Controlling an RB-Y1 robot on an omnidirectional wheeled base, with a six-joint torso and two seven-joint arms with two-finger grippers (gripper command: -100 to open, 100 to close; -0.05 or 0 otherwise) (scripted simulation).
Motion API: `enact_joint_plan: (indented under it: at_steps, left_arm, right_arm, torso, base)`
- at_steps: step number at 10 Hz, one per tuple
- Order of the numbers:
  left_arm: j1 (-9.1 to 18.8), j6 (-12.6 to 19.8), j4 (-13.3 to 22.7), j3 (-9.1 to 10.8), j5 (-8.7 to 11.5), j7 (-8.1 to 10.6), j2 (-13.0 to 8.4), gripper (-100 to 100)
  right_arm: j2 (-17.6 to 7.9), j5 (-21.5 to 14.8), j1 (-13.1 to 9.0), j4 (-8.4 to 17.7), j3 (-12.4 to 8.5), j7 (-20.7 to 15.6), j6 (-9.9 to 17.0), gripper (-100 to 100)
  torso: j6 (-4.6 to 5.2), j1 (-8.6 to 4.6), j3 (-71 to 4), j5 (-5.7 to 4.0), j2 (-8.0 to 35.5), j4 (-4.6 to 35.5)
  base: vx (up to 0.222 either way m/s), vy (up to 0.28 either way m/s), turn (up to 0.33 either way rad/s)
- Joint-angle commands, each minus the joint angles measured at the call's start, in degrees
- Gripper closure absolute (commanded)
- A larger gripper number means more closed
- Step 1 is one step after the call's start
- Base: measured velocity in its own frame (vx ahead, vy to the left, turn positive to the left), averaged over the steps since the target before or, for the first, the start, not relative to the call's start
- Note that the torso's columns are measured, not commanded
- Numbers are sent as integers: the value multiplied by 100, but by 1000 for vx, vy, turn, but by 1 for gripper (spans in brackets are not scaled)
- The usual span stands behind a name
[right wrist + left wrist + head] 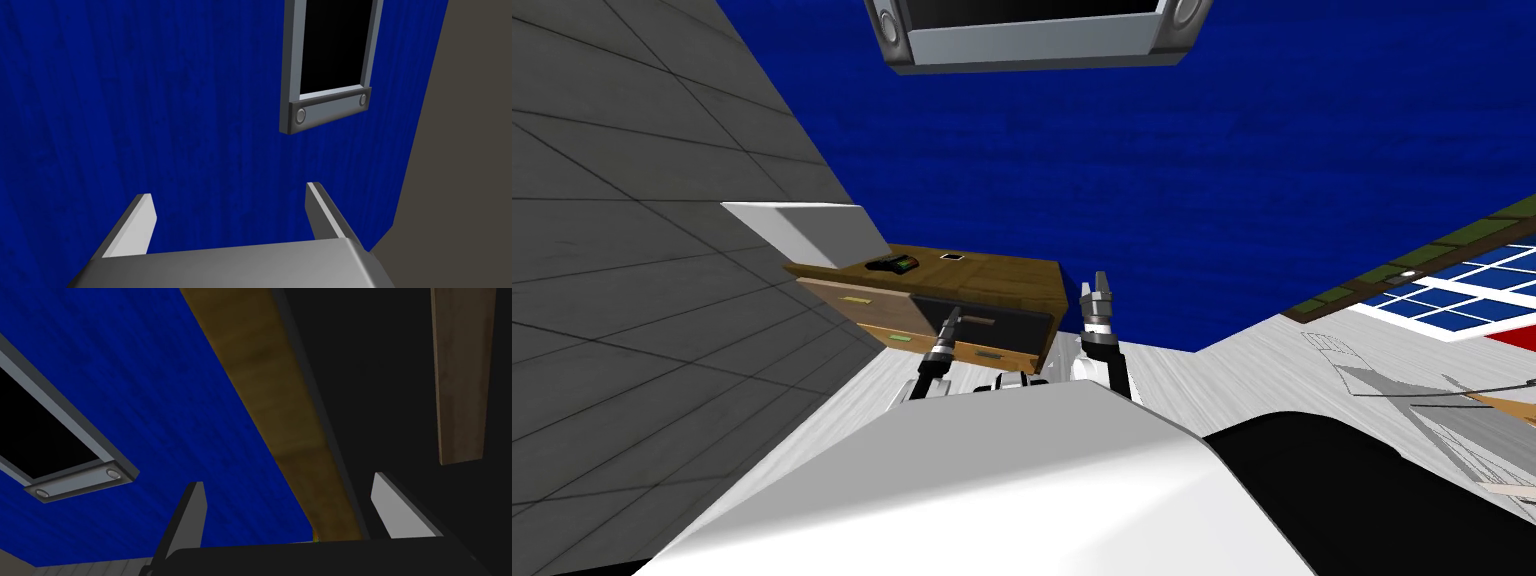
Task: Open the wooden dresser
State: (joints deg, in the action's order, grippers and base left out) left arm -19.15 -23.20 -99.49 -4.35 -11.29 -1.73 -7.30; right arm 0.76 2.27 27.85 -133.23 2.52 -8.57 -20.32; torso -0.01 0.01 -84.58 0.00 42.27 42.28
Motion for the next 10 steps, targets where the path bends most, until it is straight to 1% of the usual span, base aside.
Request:
enact_joint_plan:
  at_steps: [1,2,3,7,9,10]
  left_arm:
    - [91,70,372,-84,-69,-54,-53,-100]
    - [128,111,500,-114,-94,-68,-79,-100]
    - [128,111,500,-114,-94,-68,-79,-100]
    - [265,266,971,-228,-187,-121,-185,-100]
    - [349,359,1256,-298,-243,-153,-284,-100]
    - [314,330,1162,-283,-229,-147,-256,-100]
  right_arm:
    - [0,0,0,0,0,0,0,0]
    - [0,0,0,0,0,0,0,0]
    - [0,0,0,0,0,0,0,0]
    - [0,0,0,0,0,0,0,0]
    - [0,0,0,0,0,0,0,0]
    - [0,0,0,0,0,0,0,0]
  torso:
    - [1,0,1,0,1,0]
    - [0,0,1,0,2,1]
    - [1,0,1,0,2,1]
    - [0,1,1,0,1,0]
    - [1,0,1,0,1,0]
    - [0,0,1,0,1,1]
  base:
    - [10,18,-67]
    - [8,17,-69]
    - [4,12,-18]
    - [6,12,-56]
    - [10,16,-80]
    - [5,8,-10]
